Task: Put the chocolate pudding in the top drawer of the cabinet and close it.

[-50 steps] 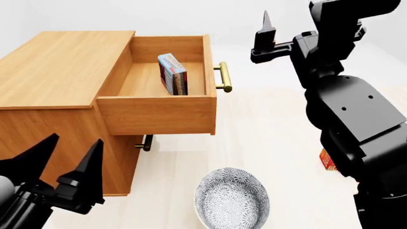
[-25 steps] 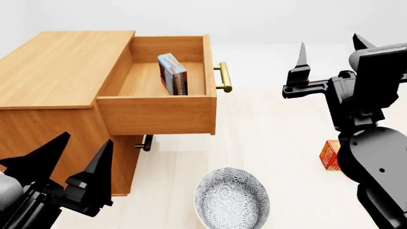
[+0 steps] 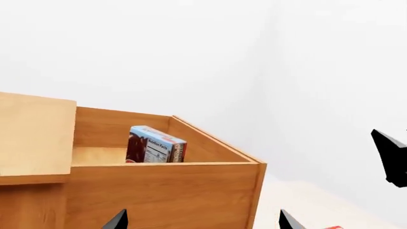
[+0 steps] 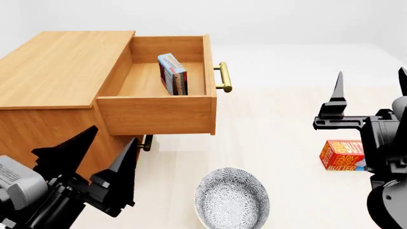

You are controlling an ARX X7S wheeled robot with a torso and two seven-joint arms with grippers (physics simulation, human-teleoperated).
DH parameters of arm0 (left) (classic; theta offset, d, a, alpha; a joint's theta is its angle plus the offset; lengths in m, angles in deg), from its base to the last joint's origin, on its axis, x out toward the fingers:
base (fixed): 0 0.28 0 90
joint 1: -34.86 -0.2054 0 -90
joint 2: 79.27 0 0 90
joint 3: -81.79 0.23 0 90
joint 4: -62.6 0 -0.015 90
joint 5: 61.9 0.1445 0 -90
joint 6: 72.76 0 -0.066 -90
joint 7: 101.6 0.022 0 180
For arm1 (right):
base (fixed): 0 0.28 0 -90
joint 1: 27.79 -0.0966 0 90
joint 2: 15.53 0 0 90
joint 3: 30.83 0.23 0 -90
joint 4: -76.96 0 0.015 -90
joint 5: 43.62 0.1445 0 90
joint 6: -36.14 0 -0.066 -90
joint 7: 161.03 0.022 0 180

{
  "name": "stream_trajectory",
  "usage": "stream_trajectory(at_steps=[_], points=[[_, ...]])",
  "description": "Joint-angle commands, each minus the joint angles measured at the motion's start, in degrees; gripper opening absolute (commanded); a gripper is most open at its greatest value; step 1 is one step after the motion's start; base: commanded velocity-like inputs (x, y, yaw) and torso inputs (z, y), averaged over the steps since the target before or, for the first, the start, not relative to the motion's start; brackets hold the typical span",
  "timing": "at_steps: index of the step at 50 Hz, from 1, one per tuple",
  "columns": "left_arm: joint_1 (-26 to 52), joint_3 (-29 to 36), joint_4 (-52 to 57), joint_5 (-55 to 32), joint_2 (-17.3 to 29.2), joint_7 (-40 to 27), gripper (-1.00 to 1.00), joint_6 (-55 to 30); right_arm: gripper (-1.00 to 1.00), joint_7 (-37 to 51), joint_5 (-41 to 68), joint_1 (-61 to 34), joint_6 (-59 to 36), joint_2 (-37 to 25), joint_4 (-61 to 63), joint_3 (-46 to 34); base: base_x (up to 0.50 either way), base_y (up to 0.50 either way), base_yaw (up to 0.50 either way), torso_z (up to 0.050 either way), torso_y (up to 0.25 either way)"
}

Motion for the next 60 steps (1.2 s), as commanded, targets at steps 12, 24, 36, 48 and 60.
stream_trajectory(at_steps=[12,24,36,48,60], points=[[5.71,-0.77,0.26,-4.65,-12.33,4.77,1.00,-8.86,1.00,4.00,0.90,14.52,5.41,-3.25,3.07,11.13,0.00,0.00,0.00,0.000,0.000],[8.36,-1.22,3.74,-4.76,-15.80,5.21,1.00,-11.89,1.00,5.15,1.15,23.08,8.18,-3.21,4.49,18.28,0.00,0.00,0.00,0.000,0.000],[14.52,-1.78,2.37,-10.00,-25.96,4.19,1.00,-19.07,1.00,5.10,1.02,26.45,9.32,-2.75,4.67,21.11,0.00,0.00,0.00,0.000,0.000],[18.61,-2.84,0.68,-13.06,-38.48,-4.93,1.00,-24.60,1.00,5.19,0.92,27.66,9.16,-2.78,4.95,22.12,0.00,0.00,0.00,0.000,0.000],[20.95,-2.95,-2.22,-16.15,-46.01,-6.88,1.00,-27.76,1.00,4.86,0.62,27.95,9.51,-2.44,4.69,22.07,0.00,0.00,0.00,0.000,0.000]])
